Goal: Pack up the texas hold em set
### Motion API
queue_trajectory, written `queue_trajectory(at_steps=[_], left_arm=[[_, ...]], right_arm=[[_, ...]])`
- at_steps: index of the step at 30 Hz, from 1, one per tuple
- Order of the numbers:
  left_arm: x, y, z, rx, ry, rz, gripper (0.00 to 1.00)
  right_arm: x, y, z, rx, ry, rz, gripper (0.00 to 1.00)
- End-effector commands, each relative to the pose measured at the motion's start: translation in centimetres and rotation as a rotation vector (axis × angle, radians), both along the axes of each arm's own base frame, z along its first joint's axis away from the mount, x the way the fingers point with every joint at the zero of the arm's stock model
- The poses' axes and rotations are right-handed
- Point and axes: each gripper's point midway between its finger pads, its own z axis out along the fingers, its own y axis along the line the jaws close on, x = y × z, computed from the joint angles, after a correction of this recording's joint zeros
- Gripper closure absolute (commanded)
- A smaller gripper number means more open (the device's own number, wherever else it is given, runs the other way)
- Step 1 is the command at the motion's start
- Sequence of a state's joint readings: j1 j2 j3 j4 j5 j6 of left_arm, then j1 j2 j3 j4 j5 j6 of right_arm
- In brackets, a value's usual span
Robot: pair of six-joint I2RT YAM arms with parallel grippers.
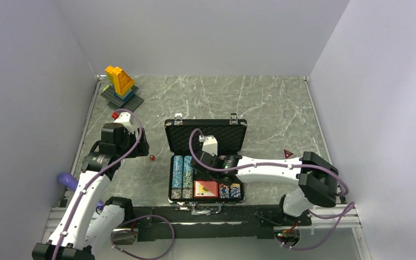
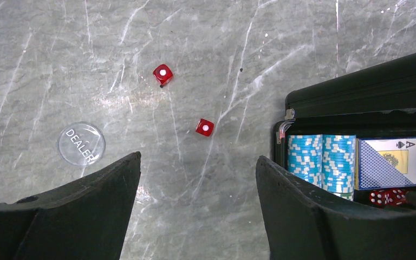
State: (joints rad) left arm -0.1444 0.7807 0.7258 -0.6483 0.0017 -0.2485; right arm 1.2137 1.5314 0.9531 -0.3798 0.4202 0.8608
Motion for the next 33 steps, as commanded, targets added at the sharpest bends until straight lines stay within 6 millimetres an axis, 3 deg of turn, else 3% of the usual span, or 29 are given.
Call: queue_trajectory(at_steps=[1,7,16,22,26,33], left_arm=[[0.5,0.3,0.6,0.014,-0.034,0.004,0.18],[0.5,0.3,0.6,0.014,-0.034,0.004,0.19],[0.5,0.3,0.5,0.015,-0.028,0.004,0.19],[0.6,0.3,0.5,0.014,-0.03,0.004,0.19],[0.7,0.3,0.4,0.011,-0.024,0.007,0.19],[1.7,-0.1,-0.9,-0.033,0.047,0.013,0.19]], right_arm=[[-0.1,-2.4,-0.7,-0.021,0.015,-0.061,0.54],[-1.1,-2.8,-2.3,-0.03,0.068,-0.052,0.58],[-1.6,-3.4,-2.6,-0.039,0.083,-0.057,0.63],[-0.8,-3.9,-0.9,-0.056,0.028,-0.069,0.63],[-0.2,-3.8,0.5,-0.063,-0.005,-0.062,0.56],[0.7,-4.0,3.0,0.01,-0.06,-0.058,0.51]])
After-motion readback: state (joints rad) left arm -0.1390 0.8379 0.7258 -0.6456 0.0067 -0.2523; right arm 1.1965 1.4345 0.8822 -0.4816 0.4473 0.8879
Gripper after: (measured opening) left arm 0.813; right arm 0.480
